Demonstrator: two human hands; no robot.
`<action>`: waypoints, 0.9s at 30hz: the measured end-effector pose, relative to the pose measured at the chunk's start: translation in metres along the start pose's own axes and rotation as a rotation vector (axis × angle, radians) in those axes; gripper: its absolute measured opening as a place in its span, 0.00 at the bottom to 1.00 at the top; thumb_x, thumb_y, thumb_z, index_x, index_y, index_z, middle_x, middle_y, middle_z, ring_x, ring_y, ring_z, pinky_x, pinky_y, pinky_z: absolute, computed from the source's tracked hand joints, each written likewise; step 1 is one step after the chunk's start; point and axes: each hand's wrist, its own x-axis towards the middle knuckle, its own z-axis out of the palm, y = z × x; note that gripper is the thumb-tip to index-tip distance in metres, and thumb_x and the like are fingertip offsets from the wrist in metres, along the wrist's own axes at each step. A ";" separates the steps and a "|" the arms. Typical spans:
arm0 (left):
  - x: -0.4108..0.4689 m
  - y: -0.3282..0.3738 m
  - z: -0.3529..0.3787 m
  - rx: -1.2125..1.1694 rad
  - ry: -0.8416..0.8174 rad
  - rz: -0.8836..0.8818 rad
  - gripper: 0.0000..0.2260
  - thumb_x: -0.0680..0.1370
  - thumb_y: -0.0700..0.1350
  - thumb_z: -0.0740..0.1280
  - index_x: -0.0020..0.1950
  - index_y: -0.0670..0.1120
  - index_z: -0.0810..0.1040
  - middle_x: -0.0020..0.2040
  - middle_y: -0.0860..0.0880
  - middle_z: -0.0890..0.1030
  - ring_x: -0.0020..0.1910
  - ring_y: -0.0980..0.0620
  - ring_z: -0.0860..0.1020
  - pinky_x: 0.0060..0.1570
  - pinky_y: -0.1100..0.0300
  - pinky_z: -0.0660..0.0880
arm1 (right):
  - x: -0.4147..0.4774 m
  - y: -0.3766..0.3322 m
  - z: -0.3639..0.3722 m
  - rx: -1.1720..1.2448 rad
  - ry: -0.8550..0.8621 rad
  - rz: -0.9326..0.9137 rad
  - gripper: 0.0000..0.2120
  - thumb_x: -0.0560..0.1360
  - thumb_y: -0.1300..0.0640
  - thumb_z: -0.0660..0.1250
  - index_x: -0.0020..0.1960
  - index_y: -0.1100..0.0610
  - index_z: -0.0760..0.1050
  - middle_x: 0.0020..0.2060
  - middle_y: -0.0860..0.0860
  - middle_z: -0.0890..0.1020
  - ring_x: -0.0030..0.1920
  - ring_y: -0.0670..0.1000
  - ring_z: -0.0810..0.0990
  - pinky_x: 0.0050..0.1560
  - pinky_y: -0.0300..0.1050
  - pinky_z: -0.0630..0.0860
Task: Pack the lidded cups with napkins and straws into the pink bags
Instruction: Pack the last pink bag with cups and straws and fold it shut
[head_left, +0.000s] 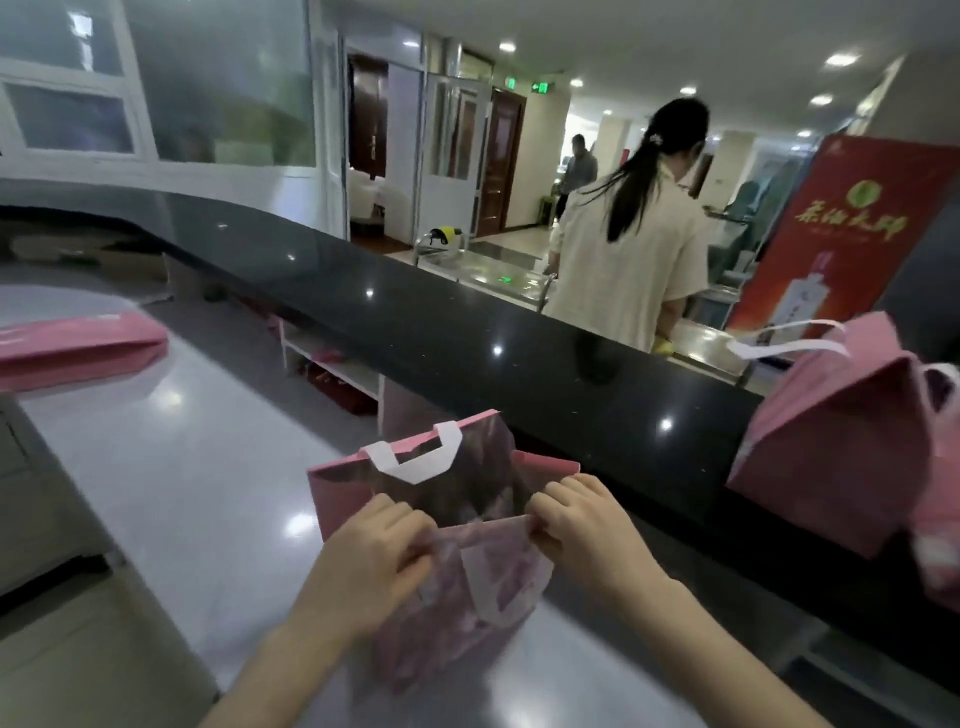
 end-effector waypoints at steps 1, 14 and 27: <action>0.000 0.020 0.004 -0.028 -0.015 0.032 0.08 0.67 0.41 0.75 0.39 0.50 0.79 0.36 0.58 0.76 0.39 0.57 0.72 0.36 0.66 0.70 | -0.027 0.006 -0.011 0.004 0.015 0.033 0.06 0.68 0.56 0.74 0.38 0.51 0.77 0.35 0.46 0.79 0.38 0.49 0.78 0.49 0.44 0.77; -0.050 0.369 0.126 -0.303 -0.228 0.625 0.09 0.67 0.43 0.78 0.37 0.46 0.79 0.37 0.53 0.77 0.38 0.53 0.73 0.35 0.62 0.73 | -0.466 0.042 -0.158 -0.197 0.114 0.537 0.10 0.64 0.65 0.76 0.34 0.57 0.75 0.32 0.50 0.76 0.33 0.52 0.74 0.36 0.45 0.75; -0.098 0.620 0.231 -0.469 -0.252 1.014 0.11 0.68 0.43 0.78 0.37 0.45 0.76 0.37 0.52 0.76 0.38 0.51 0.72 0.33 0.58 0.74 | -0.721 0.059 -0.235 -0.348 0.096 0.912 0.12 0.61 0.64 0.79 0.37 0.57 0.76 0.34 0.50 0.77 0.35 0.54 0.76 0.37 0.44 0.74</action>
